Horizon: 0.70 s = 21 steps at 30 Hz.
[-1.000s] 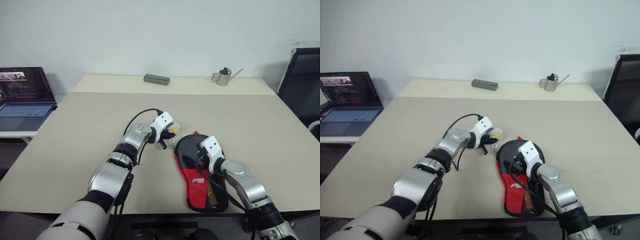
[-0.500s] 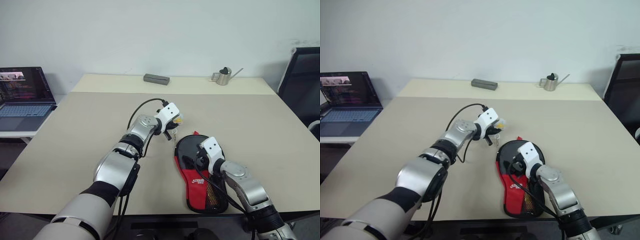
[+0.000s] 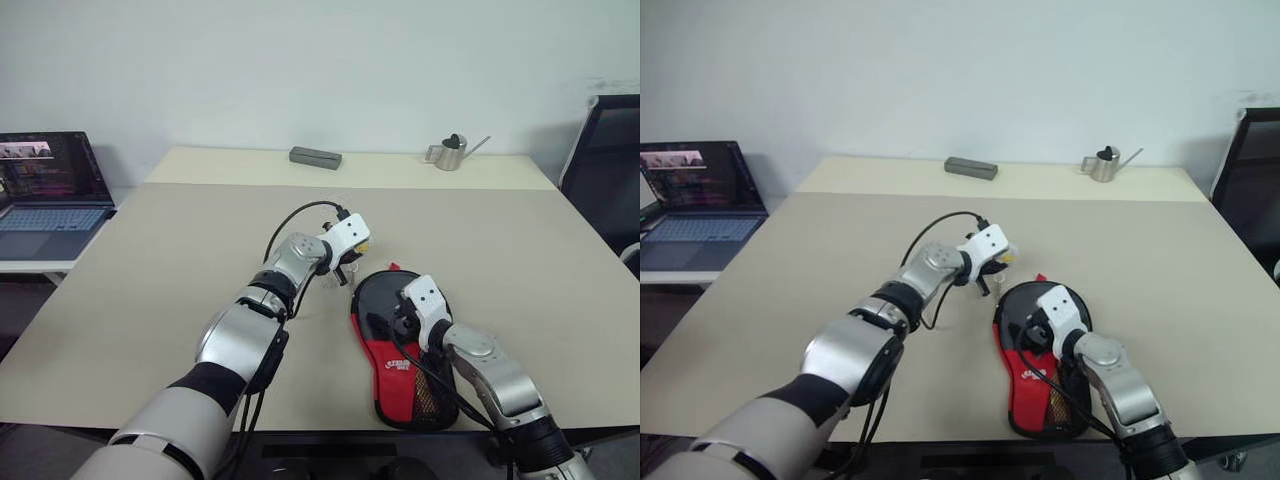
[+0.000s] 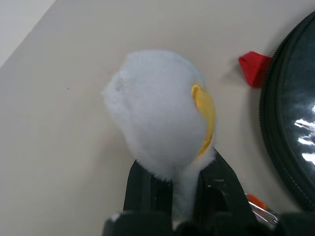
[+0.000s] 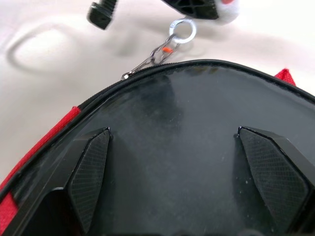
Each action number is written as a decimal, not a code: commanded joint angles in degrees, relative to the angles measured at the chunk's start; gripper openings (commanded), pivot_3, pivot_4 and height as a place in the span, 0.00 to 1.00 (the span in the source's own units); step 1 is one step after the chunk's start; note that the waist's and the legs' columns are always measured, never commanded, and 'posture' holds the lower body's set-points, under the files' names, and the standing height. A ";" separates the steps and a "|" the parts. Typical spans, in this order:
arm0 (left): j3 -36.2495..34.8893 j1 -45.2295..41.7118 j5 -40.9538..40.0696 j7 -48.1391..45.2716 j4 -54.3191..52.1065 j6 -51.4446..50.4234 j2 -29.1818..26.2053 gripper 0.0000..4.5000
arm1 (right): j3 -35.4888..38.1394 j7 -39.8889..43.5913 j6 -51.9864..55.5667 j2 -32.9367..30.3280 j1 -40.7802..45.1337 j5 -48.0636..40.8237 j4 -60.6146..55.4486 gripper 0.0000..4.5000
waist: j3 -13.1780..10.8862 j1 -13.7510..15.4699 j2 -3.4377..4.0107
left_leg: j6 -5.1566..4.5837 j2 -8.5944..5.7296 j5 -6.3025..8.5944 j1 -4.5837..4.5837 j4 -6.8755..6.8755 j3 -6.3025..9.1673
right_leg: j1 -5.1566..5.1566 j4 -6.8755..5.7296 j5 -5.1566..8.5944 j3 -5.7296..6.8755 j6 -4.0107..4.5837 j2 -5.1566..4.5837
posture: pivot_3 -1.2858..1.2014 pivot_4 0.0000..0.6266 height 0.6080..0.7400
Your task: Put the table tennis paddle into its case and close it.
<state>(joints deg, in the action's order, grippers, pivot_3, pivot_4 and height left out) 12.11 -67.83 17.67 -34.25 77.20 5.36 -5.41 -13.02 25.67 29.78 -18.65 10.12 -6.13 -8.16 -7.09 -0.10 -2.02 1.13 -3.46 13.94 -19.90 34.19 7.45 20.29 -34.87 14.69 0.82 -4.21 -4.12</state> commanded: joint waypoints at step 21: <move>3.87 -4.46 8.54 12.24 1.59 3.20 3.90 0.02 | -1.07 -1.94 11.90 -2.87 -13.35 0.65 -9.68 1.00 | -0.03 0.16 -0.06 | 0.08 -0.01 0.08 0.00 -0.13 0.02 | -0.01 0.04 0.14 0.07 -0.22 -0.08 | 0.52 0.24 1.00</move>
<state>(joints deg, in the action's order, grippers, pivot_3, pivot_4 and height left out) 15.88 -69.97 25.93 -23.27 79.47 7.53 -1.82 -12.40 23.64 36.19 -20.20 0.49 -6.23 -21.72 -7.12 0.06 -2.08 1.21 -3.48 14.01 -19.90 34.06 7.47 20.28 -34.84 14.83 0.89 -4.43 -4.20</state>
